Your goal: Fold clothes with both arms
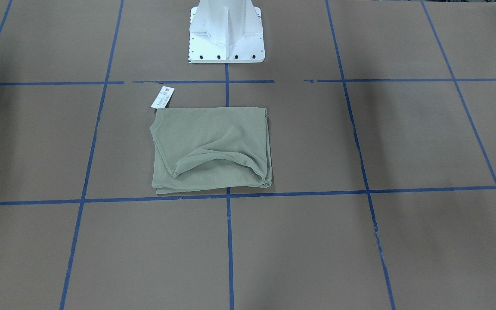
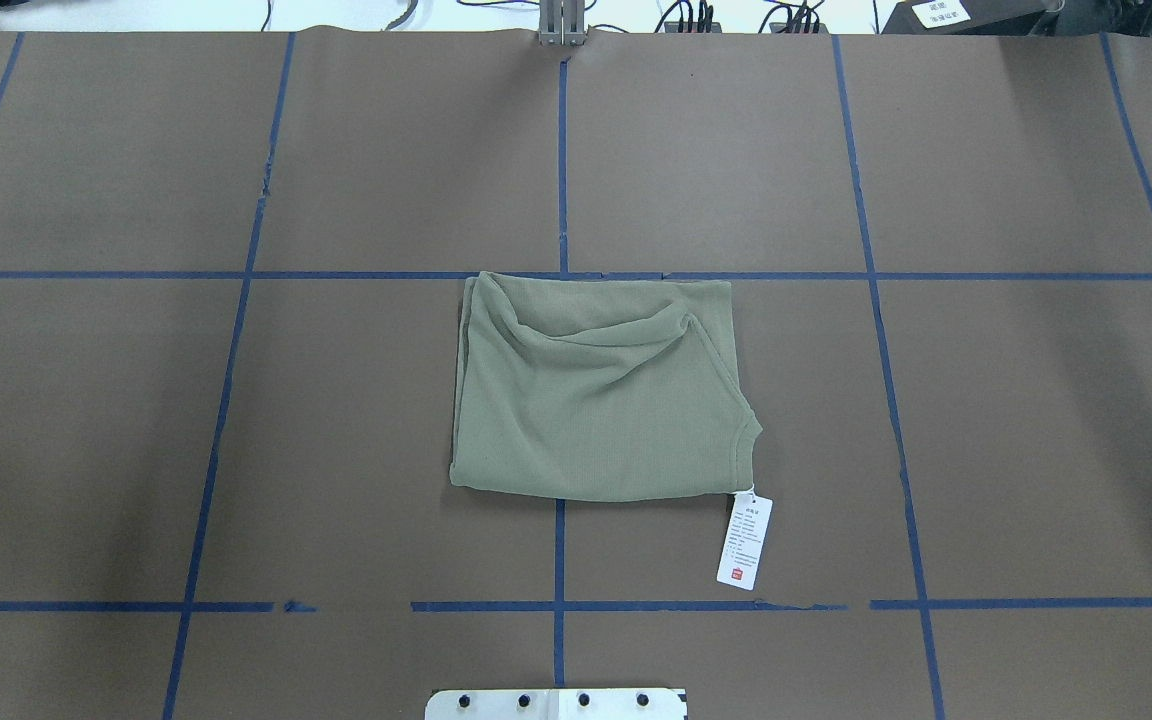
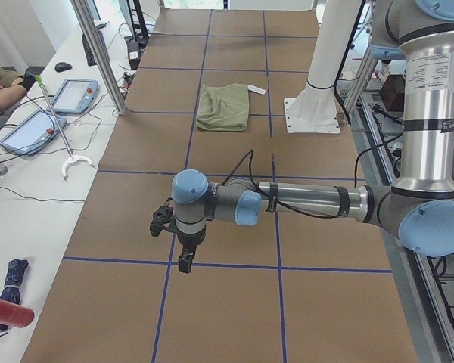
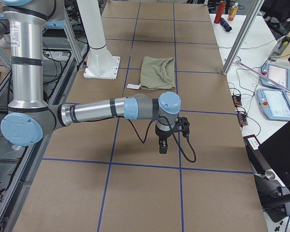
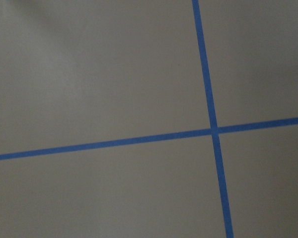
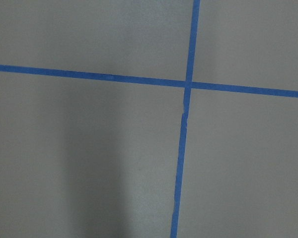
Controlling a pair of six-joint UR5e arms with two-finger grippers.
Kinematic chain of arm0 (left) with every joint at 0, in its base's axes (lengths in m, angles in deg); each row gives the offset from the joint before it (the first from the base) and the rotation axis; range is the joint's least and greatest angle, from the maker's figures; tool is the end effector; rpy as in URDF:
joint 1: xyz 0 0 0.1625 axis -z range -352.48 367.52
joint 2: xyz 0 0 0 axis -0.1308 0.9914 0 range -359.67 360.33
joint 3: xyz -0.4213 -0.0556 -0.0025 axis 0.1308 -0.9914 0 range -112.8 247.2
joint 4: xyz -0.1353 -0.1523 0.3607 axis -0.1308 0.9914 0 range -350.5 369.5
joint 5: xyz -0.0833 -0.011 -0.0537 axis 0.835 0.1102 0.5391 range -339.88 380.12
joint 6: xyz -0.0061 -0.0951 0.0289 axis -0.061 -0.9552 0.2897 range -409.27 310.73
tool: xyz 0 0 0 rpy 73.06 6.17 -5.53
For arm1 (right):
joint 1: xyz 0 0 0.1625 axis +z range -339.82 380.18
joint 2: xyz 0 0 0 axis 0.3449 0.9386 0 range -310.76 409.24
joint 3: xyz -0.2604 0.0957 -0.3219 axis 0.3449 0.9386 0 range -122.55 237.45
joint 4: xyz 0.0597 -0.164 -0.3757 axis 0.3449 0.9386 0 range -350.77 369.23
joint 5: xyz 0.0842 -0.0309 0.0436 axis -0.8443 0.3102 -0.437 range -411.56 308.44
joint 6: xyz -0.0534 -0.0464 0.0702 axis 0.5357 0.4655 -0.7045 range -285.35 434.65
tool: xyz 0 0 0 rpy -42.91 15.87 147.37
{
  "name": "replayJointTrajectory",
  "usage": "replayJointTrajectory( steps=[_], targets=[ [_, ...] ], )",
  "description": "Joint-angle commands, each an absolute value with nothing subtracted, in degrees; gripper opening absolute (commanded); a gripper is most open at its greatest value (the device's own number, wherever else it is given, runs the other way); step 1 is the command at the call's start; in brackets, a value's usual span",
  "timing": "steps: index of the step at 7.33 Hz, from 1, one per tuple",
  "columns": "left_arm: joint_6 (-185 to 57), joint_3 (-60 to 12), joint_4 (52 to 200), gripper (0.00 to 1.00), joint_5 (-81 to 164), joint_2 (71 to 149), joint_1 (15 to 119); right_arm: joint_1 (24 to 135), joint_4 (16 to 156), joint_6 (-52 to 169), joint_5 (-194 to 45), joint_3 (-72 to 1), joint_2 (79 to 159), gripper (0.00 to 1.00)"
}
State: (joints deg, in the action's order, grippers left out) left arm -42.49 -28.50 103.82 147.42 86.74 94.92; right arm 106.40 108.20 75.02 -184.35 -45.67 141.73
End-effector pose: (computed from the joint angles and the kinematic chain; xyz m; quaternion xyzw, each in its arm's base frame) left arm -0.0515 -0.4761 0.6397 0.0648 0.3171 0.0952 0.9414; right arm 0.0346 -0.4721 0.5849 0.0026 -0.3649 -0.0390 0.9302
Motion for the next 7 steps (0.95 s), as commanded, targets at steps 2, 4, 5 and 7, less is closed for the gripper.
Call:
replayJointTrajectory(
  steps=[2, 4, 5, 7],
  targets=[
    [-29.5, -28.3, 102.2, 1.0, 149.9, 85.2, 99.5, 106.4, 108.4, 75.2, -184.5, -44.8, 141.4, 1.0],
    [-30.1, -28.3, 102.2, 1.0, 149.8, 85.7, 99.5, 108.8, 108.7, 75.8, -184.2, -44.6, 141.7, 1.0],
    [-30.1, -28.4, 102.2, 1.0, 149.8, 85.8, 99.5, 109.9, 108.5, 76.2, -184.1, -43.7, 142.4, 1.0],
    [-30.1, -28.6, 102.2, 1.0, 149.8, 85.9, 99.6, 113.0, 108.0, 85.4, -184.2, -36.3, 142.0, 1.0]
  ],
)
